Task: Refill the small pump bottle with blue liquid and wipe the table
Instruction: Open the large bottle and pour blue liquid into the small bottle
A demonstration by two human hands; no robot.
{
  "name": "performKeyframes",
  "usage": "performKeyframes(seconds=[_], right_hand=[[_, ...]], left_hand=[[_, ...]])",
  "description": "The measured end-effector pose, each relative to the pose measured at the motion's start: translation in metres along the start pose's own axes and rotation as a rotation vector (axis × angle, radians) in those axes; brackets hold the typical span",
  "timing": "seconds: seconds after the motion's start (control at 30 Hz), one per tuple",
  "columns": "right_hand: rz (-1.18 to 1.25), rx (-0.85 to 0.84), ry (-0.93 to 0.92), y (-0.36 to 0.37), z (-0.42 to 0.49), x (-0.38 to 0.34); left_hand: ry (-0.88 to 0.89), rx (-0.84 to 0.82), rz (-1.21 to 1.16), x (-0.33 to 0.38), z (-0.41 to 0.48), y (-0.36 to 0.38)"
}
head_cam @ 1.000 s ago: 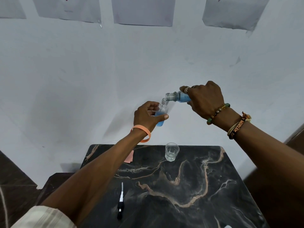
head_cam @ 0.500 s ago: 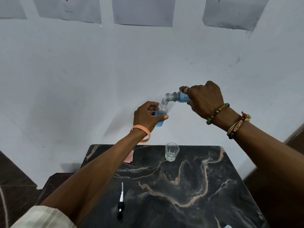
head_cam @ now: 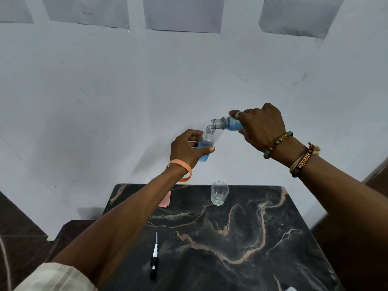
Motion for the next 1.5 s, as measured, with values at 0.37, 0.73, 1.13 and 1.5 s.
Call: performKeyframes(seconds=[0.37,0.73,1.13,1.5], right_hand=[[0.01,0.01,-0.002,0.0016,-0.0007,0.0],[0.017,0.005,-0.004,0.003,-0.0008,0.0003],[0.018,0.014,-0.003,0.0044,-0.0006,0.0002],[0.024,0.006,-0.001,0.0057,-0.0016,-0.0001]], left_hand=[[-0.004,-0.005,0.007,-0.0008,0.0,0.0008],[-0.003,-0.006,0.02,-0.0007,-0.0005,0.0016],[-0.005,-0.001,0.033,-0.0008,-0.0014,0.0007],[-0.011,-0.003,0.032,-0.0016,-0.0031,0.0006]])
Point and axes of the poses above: each hand's wrist, its own z-axis towards the middle knuckle, its own y-axis out of the palm, x = y × z, the point moved 10 cm from there along z, towards the middle knuckle, and after that the axes turned 6 degrees about -y, right-handed, at the moved point
